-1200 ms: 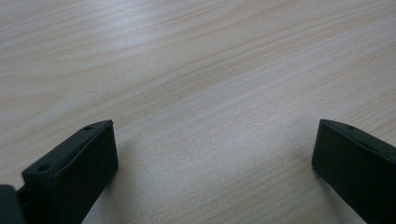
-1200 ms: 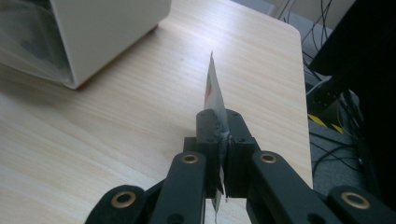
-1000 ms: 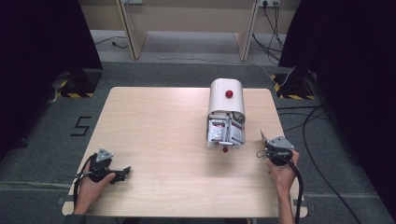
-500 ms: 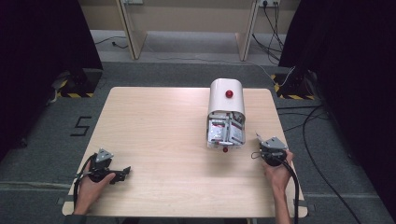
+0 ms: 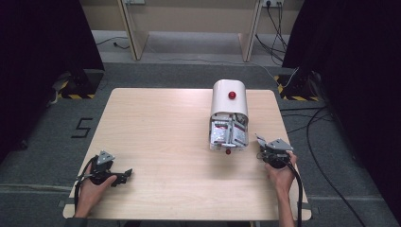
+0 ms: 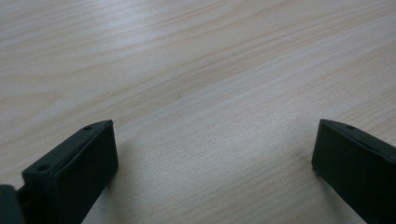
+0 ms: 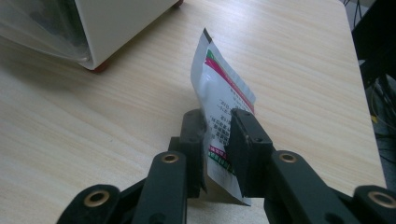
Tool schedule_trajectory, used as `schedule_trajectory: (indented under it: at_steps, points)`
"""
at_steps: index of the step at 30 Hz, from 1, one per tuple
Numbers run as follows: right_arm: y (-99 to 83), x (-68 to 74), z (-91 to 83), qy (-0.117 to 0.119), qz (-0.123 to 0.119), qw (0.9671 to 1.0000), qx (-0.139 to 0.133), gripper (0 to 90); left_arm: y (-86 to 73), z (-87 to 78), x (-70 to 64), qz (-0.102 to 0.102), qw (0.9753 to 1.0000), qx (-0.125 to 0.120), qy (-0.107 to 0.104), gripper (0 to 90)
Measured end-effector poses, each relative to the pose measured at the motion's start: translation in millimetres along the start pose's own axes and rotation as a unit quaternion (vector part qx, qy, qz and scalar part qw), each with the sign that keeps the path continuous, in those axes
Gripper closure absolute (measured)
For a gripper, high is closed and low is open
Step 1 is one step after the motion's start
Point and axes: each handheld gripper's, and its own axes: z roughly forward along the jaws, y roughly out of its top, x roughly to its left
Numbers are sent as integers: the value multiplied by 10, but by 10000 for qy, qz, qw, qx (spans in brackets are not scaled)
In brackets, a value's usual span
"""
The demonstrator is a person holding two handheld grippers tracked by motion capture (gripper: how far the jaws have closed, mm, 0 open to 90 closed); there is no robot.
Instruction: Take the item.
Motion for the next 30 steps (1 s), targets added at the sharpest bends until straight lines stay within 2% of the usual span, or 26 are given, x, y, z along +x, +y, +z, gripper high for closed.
schedule_trajectory:
  at_steps: [2, 4, 14, 17, 21, 30]
  points:
    - [-1, 2, 6, 19, 28, 10000, 7, 735, 0, 0, 0, 3, 10000, 1, 0, 0]
    - [-1, 5, 8, 50, 160, 9999, 9, 716, 0, -1, 0, 2, 10000, 3, 3, 0]
    - [3, -10, 14, 374, 444, 9983, -26, 614, 0, -1, 0, 2, 10000, 3, 2, 0]
    - [1, -15, 14, 396, 619, 9973, -18, 582, 0, 0, 0, 2, 10000, 0, 0, 0]
    - [-1, -11, 26, 442, 696, 9966, 33, 529, -1, -2, 0, 6, 10000, 2, 0, 0]
    - [1, -24, 8, 519, 805, 9954, -25, 473, -1, -2, -1, 6, 10000, 4, 2, 0]
